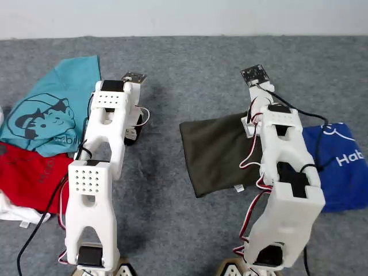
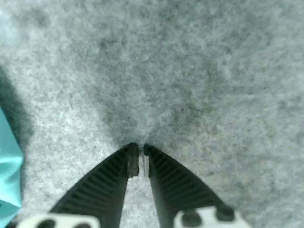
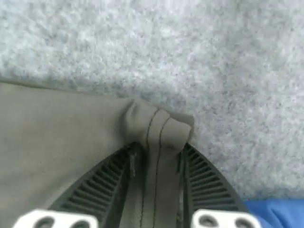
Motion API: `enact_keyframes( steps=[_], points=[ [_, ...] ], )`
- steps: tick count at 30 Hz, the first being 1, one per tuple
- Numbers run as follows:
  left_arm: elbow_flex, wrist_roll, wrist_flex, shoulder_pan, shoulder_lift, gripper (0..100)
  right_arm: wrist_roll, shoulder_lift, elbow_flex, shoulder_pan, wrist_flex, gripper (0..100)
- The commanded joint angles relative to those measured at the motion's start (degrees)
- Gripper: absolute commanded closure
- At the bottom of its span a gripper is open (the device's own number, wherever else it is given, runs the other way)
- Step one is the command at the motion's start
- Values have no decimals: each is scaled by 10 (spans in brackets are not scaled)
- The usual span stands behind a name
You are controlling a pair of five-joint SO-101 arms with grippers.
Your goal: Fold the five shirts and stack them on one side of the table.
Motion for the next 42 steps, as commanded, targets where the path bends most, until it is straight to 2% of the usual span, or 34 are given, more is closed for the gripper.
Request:
enact_keyframes(
  steps=[1,6,15,23,30,35,42],
  points=[
    [10,-4,11,9,19,959,6,-9,-29,7,33,854],
    [10,-4,11,9,19,959,2,-87,-43,-4,157,852],
    [10,-4,11,9,19,959,2,-160,-39,1,229,850],
    [10,-4,11,9,19,959,3,-109,-31,34,231,845],
    [10,-4,11,9,19,959,5,-96,-31,35,226,805],
    [10,-4,11,9,19,959,5,-88,-28,36,205,808],
    [10,-4,11,9,19,959,5,-3,-31,35,153,808]
  ],
)
